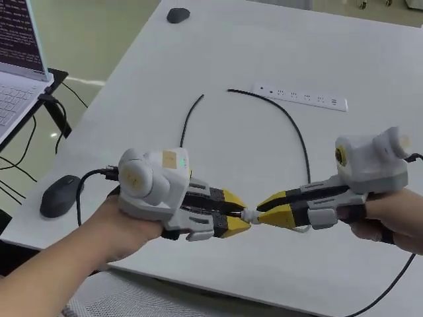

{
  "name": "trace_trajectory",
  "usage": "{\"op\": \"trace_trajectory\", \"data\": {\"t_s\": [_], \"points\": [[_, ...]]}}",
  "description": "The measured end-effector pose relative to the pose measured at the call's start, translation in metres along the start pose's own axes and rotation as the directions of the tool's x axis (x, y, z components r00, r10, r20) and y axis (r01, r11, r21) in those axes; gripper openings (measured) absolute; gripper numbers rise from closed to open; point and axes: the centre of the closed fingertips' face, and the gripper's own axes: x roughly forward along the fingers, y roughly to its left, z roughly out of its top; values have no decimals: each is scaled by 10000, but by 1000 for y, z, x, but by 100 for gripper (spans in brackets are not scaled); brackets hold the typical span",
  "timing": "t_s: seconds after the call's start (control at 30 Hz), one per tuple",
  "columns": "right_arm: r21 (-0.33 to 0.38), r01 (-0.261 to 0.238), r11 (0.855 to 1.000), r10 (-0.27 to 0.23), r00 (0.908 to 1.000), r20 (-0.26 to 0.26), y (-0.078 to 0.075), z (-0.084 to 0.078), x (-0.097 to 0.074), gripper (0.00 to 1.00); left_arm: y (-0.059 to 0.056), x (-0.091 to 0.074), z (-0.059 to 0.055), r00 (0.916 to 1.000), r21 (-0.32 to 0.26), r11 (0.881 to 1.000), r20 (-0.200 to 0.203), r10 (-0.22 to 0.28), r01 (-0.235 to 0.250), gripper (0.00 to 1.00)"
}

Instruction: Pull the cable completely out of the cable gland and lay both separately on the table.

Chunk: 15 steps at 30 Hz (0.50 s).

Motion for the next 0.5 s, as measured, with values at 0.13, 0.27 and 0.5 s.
{"op": "trace_trajectory", "data": {"t_s": [0.13,0.27,0.5], "points": [[142,-168,9998,170,9998,-133,2,-3,3,11,1,1,1,10000,79,10000,-1,-55,55,15],[124,-228,9997,231,9994,-249,3,-5,4,9,-1,2,1,9998,116,9999,-144,-126,128,15],[-1980,324,9797,-415,9982,-421,3,-2,2,7,1,2,2,9999,-282,9995,-41,-138,137,14]]}}
